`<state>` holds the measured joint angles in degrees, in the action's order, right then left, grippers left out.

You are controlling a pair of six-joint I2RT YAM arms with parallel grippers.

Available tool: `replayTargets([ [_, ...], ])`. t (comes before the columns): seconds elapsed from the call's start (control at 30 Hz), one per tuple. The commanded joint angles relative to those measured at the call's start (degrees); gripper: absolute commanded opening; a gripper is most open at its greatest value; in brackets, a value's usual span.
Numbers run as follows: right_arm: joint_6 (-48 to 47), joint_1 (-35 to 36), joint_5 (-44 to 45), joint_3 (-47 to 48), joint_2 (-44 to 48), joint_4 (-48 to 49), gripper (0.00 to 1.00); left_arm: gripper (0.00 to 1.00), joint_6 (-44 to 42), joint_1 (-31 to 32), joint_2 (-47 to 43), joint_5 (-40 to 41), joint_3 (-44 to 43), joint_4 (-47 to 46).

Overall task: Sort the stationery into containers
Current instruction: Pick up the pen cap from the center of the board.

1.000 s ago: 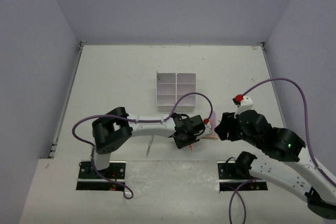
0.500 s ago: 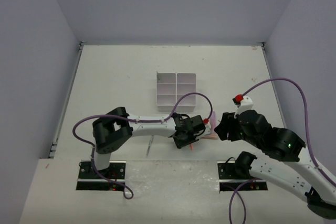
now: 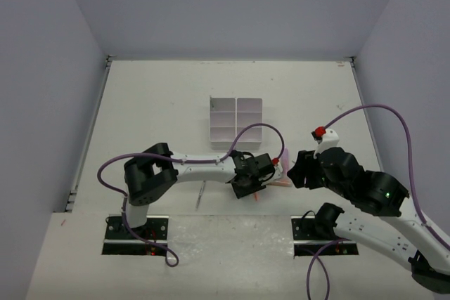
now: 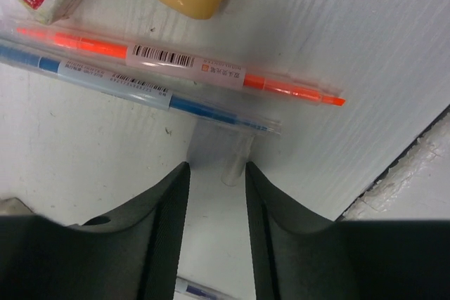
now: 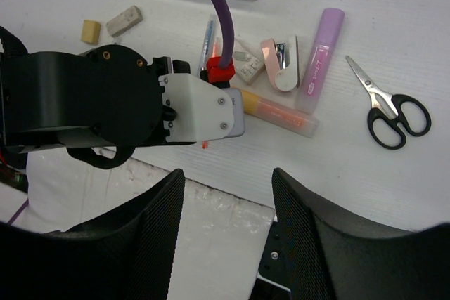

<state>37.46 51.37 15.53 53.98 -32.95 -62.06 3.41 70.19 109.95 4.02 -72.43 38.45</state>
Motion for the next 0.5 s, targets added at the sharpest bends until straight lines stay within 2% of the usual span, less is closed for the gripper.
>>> replayTargets([
  [0.0, -0.1, 0.2, -0.2, -0.5, 0.3, 1.4, 0.56, 0.47, -1.4, 0.0, 2.6, 0.5, 0.5, 2.7],
  [0.1, -0.1, 0.2, -0.3, -0.5, 0.4, 1.4, 0.56, 0.48, -1.5, 0.0, 3.0, 0.3, -0.1, 2.7],
  [0.47, -0.1, 0.1, -0.2, -0.5, 0.3, 1.4, 0.56, 0.43, -2.4, 0.9, 2.9, -3.8, -1.4, 1.5],
])
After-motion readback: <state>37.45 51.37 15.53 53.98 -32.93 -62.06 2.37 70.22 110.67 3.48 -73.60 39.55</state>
